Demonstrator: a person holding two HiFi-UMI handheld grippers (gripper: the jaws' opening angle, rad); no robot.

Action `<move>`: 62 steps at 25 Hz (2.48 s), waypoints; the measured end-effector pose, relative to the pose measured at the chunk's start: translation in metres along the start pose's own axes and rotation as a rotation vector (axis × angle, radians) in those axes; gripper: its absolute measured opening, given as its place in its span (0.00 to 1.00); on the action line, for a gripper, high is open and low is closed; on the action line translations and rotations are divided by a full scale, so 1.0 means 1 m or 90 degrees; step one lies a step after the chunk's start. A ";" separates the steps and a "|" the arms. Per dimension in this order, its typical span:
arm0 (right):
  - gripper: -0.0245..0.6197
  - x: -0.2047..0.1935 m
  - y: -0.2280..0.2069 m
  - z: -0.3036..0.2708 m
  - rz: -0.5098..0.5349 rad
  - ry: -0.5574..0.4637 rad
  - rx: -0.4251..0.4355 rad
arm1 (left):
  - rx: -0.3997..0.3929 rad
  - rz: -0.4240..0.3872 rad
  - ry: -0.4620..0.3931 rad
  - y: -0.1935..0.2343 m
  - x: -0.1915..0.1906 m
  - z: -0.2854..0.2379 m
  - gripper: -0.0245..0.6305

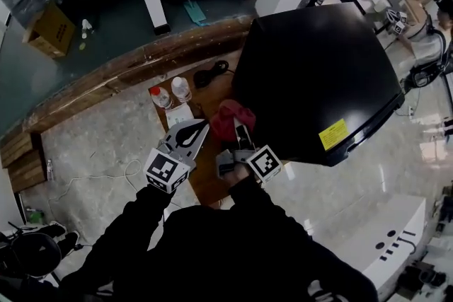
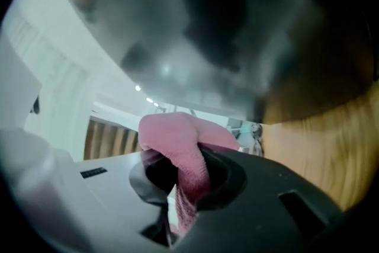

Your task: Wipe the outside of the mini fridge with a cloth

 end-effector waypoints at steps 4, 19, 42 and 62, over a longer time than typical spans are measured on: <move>0.13 0.035 0.038 0.039 -0.001 -0.044 0.016 | -0.028 0.004 -0.033 -0.035 0.031 0.006 0.05; 0.13 0.128 0.054 0.101 -0.117 -0.176 0.039 | -0.144 -0.022 -0.091 -0.135 0.070 -0.025 0.05; 0.13 0.054 -0.120 0.084 -0.152 -0.111 -0.107 | -0.127 -0.005 0.040 -0.117 -0.031 -0.070 0.05; 0.13 -0.027 -0.308 0.100 -0.121 -0.029 -0.287 | -0.112 0.043 0.177 -0.115 -0.150 -0.096 0.05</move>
Point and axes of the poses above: the fingertips, and each gripper's own axes: z backward along the fingers, y to its left, x out of its top, the point moved 1 cm from there along z, backward along the fingers, and after that the axes turned 9 degrees about z, right-handed, at the moved point
